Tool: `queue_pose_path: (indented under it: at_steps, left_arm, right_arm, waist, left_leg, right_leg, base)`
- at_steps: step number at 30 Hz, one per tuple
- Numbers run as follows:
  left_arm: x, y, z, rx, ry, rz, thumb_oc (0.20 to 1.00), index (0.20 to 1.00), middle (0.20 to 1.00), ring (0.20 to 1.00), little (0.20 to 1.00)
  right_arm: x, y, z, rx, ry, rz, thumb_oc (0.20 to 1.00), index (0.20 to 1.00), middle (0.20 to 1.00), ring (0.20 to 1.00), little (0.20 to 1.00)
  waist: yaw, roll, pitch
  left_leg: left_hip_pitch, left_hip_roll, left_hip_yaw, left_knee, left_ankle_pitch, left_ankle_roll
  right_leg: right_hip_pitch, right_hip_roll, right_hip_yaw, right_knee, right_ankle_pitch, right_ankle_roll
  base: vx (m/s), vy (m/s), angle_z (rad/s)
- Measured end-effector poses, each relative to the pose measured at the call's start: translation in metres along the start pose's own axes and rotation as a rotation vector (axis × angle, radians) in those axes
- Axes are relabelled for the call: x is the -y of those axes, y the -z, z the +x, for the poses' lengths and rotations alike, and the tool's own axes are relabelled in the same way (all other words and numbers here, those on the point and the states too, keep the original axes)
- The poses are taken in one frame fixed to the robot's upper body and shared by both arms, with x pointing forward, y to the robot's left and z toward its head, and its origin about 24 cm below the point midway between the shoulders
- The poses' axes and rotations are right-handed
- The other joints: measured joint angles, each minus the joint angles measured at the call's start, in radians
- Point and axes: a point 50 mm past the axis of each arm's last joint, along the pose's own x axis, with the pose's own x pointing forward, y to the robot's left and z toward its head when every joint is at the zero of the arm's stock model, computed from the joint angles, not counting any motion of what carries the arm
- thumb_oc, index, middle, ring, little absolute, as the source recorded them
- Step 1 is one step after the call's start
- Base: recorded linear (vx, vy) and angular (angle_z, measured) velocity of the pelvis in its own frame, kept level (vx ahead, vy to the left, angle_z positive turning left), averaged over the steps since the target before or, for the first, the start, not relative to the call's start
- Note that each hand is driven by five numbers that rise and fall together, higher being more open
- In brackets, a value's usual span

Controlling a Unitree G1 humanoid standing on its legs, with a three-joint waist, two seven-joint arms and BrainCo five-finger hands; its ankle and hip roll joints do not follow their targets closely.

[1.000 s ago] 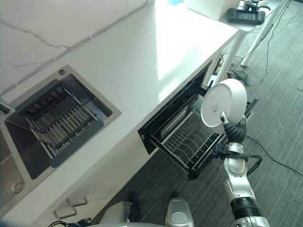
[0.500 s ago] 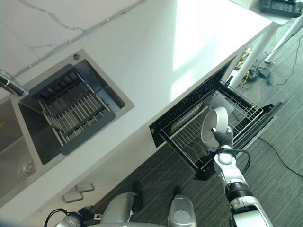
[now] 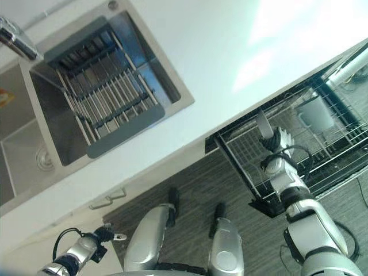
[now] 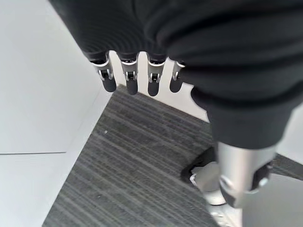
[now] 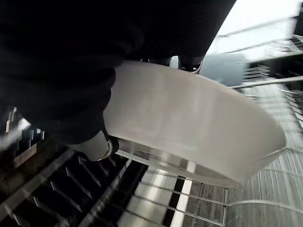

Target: Place the dishes in the dishwasher.

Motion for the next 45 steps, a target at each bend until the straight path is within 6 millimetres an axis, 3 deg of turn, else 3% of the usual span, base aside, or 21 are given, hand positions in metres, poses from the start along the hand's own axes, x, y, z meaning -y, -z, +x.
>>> queue_pose_path:
  at_steps: [3,6,11,17,21,22,23,25,27,28,31,32,33,35,36,39,42,45]
  left_arm:
    - [-0.003,-0.017,0.002,0.042,-0.002,-0.01,1.0,1.0,1.0,1.0,1.0]
    - [-0.008,-0.029,0.003,0.075,-0.019,-0.048,1.0,1.0,1.0,1.0,1.0]
    - [-0.006,-0.037,0.003,0.106,-0.017,-0.091,1.0,1.0,1.0,1.0,1.0]
    - [-0.006,-0.042,0.002,0.143,-0.031,-0.132,1.0,1.0,1.0,1.0,1.0]
    - [-0.011,-0.05,0.001,0.176,-0.046,-0.166,1.0,1.0,1.0,1.0,1.0]
    - [-0.016,-0.053,0.0,0.192,-0.056,-0.164,1.0,1.0,1.0,1.0,1.0]
    - [-0.018,-0.056,-0.001,0.206,-0.061,-0.168,1.0,1.0,1.0,1.0,1.0]
    - [-0.018,-0.058,-0.002,0.21,-0.057,-0.199,1.0,1.0,1.0,1.0,1.0]
    - [-0.018,-0.057,-0.002,0.203,-0.057,-0.201,1.0,1.0,1.0,1.0,1.0]
    - [-0.018,-0.055,-0.002,0.199,-0.057,-0.206,1.0,1.0,1.0,1.0,1.0]
    - [-0.01,-0.055,-0.002,0.192,-0.048,-0.26,1.0,1.0,1.0,1.0,1.0]
    - [-0.001,-0.057,-0.002,0.189,-0.036,-0.286,1.0,1.0,1.0,1.0,1.0]
    - [0.006,-0.059,-0.003,0.197,-0.017,-0.314,1.0,1.0,1.0,1.0,1.0]
    - [0.016,-0.061,-0.003,0.193,-0.01,-0.356,1.0,1.0,1.0,1.0,1.0]
    - [0.018,-0.057,-0.002,0.168,-0.021,-0.366,1.0,1.0,1.0,1.0,1.0]
    - [0.027,-0.04,-0.002,0.119,-0.013,-0.384,1.0,1.0,1.0,1.0,1.0]
    - [0.039,-0.02,-0.003,0.052,-0.009,-0.43,1.0,1.0,1.0,1.0,1.0]
    - [0.046,-0.005,-0.005,0.008,-0.01,-0.44,1.0,1.0,1.0,1.0,1.0]
  right_arm:
    - [0.006,-0.004,0.005,-0.005,0.036,-0.065,0.2,0.2,0.2,0.2,0.2]
    - [-0.001,-0.01,0.002,0.042,0.086,-0.256,0.2,0.2,0.2,0.2,0.2]
    - [0.002,-0.025,0.005,0.032,0.21,-0.448,0.2,0.2,0.2,0.2,0.2]
    - [0.031,-0.022,0.015,0.073,0.314,-0.793,0.2,0.2,0.2,0.2,0.2]
    - [0.031,-0.015,0.012,0.027,0.3,-0.844,0.2,0.2,0.2,0.2,0.2]
    - [0.034,-0.015,0.013,0.013,0.316,-0.838,0.633,0.633,0.633,0.633,0.633]
    - [0.038,-0.011,0.014,-0.042,0.317,-0.783,1.0,1.0,1.0,1.0,1.0]
    - [0.038,0.01,0.013,-0.223,0.254,-0.527,1.0,1.0,1.0,1.0,1.0]
    - [0.017,0.028,0.003,-0.343,0.153,-0.293,1.0,1.0,1.0,1.0,1.0]
    - [0.017,0.031,0.003,-0.389,0.172,-0.174,1.0,1.0,1.0,1.0,1.0]
    - [0.012,0.014,0.004,-0.51,0.326,0.601,1.0,1.0,1.0,1.0,1.0]
    - [0.009,-0.002,0.002,-0.471,0.363,0.855,1.0,1.0,1.0,1.0,1.0]
    - [0.003,-0.019,0.0,-0.428,0.363,0.985,1.0,1.0,1.0,1.0,1.0]
    - [-0.006,-0.044,-0.012,-0.314,0.347,1.134,1.0,1.0,1.0,1.0,1.0]
    - [-0.015,-0.052,-0.028,-0.261,0.345,1.207,1.0,1.0,1.0,1.0,1.0]
    - [-0.029,-0.064,-0.061,-0.184,0.338,1.251,1.0,1.0,1.0,1.0,1.0]
    - [-0.039,-0.051,-0.088,-0.203,0.404,1.175,1.0,1.0,1.0,1.0,1.0]
    - [-0.038,-0.039,-0.102,-0.179,0.476,1.079,1.0,1.0,1.0,1.0,1.0]
  waist:
    - [0.009,-0.002,0.002]
    - [0.009,-0.003,0.002]
    - [0.019,-0.006,0.004]
    - [0.04,-0.007,0.004]
    - [0.041,-0.023,0.005]
    - [0.037,-0.032,0.004]
    - [0.035,-0.038,0.004]
    - [0.037,-0.038,0.004]
    - [0.035,-0.037,0.004]
    - [0.033,-0.036,0.004]
    - [0.007,-0.036,0.004]
    - [0.004,-0.036,0.004]
    - [-0.003,-0.034,0.003]
    - [-0.024,-0.029,0.003]
    - [-0.037,-0.028,0.003]
    - [-0.079,-0.018,-0.002]
    - [-0.126,-0.01,-0.006]
    - [-0.133,-0.008,-0.016]
  left_leg:
    - [-0.022,-0.013,-0.003,-0.002,0.01,0.012]
    - [-0.06,-0.019,-0.004,-0.004,0.026,0.017]
    - [-0.127,-0.025,-0.008,-0.004,0.048,0.022]
    - [-0.221,-0.028,-0.015,-0.023,0.084,0.024]
    - [-0.245,-0.029,-0.015,-0.023,0.09,0.025]
    - [-0.262,-0.029,-0.015,-0.025,0.093,0.025]
    - [-0.274,-0.033,-0.015,-0.033,0.103,0.029]
    - [-0.289,-0.046,-0.004,-0.051,0.117,0.032]
    - [-0.297,-0.047,-0.002,-0.052,0.119,0.033]
    - [-0.297,-0.049,-0.001,-0.053,0.119,0.033]
    - [-0.285,-0.048,0.007,-0.052,0.119,0.033]
    - [-0.263,-0.045,0.027,-0.06,0.118,0.034]
    - [-0.247,-0.046,0.043,-0.069,0.119,0.035]
    - [-0.216,-0.049,0.062,-0.073,0.115,0.04]
    - [-0.177,-0.051,0.075,-0.08,0.113,0.042]
    - [-0.101,-0.045,0.107,-0.094,0.1,0.054]
    - [-0.022,-0.044,0.111,-0.123,0.091,0.046]
    - [0.028,-0.026,0.112,-0.127,0.083,0.049]
  right_leg:
    - [-0.029,-0.01,0.002,0.019,-0.001,-0.001]
    - [-0.075,-0.016,0.005,0.03,0.001,0.001]
    - [-0.159,-0.026,0.007,0.072,0.002,0.001]
    - [-0.264,-0.029,0.004,0.085,0.011,-0.01]
    - [-0.296,-0.032,0.007,0.102,0.009,-0.014]
    - [-0.32,-0.035,0.008,0.112,0.002,-0.022]
    - [-0.339,-0.041,0.009,0.122,-0.002,-0.022]
    - [-0.372,-0.046,0.028,0.129,0.003,-0.015]
    - [-0.383,-0.051,0.03,0.139,0.01,-0.004]
    - [-0.386,-0.054,0.031,0.141,0.01,-0.004]
    - [-0.377,-0.058,0.039,0.133,0.012,-0.008]
    - [-0.365,-0.057,0.057,0.126,0.013,-0.01]
    - [-0.36,-0.057,0.071,0.121,0.016,-0.012]
    - [-0.34,-0.062,0.09,0.12,0.024,-0.002]
    - [-0.308,-0.065,0.099,0.113,0.024,-0.003]
    - [-0.23,-0.06,0.114,0.067,0.036,-0.004]
    - [-0.14,-0.054,0.115,0.016,0.055,0.002]
    - [-0.08,-0.035,0.114,-0.018,0.066,0.002]
  base:
    - [-0.12,0.005,0.06]
    - [-0.09,0.005,0.03]
    - [-0.07,0.027,0.04]
    - [-0.06,-0.005,0.04]
    - [0.01,-0.009,0.01]
    - [0.03,-0.003,0.05]
    - [-0.04,0.023,0.05]
    - [-0.03,0.029,0.0]
    - [-0.02,0.07,0.0]
    - [-0.02,0.103,0.0]
    - [-0.02,0.147,-0.09]
    - [-0.02,0.154,-0.31]
    - [-0.02,0.17,-0.34]
    - [-0.04,0.211,-0.22]
    - [-0.07,0.222,-0.19]
    - [-0.02,0.117,-0.23]
    - [0.02,0.005,-0.12]
    - [0.06,-0.017,-0.11]
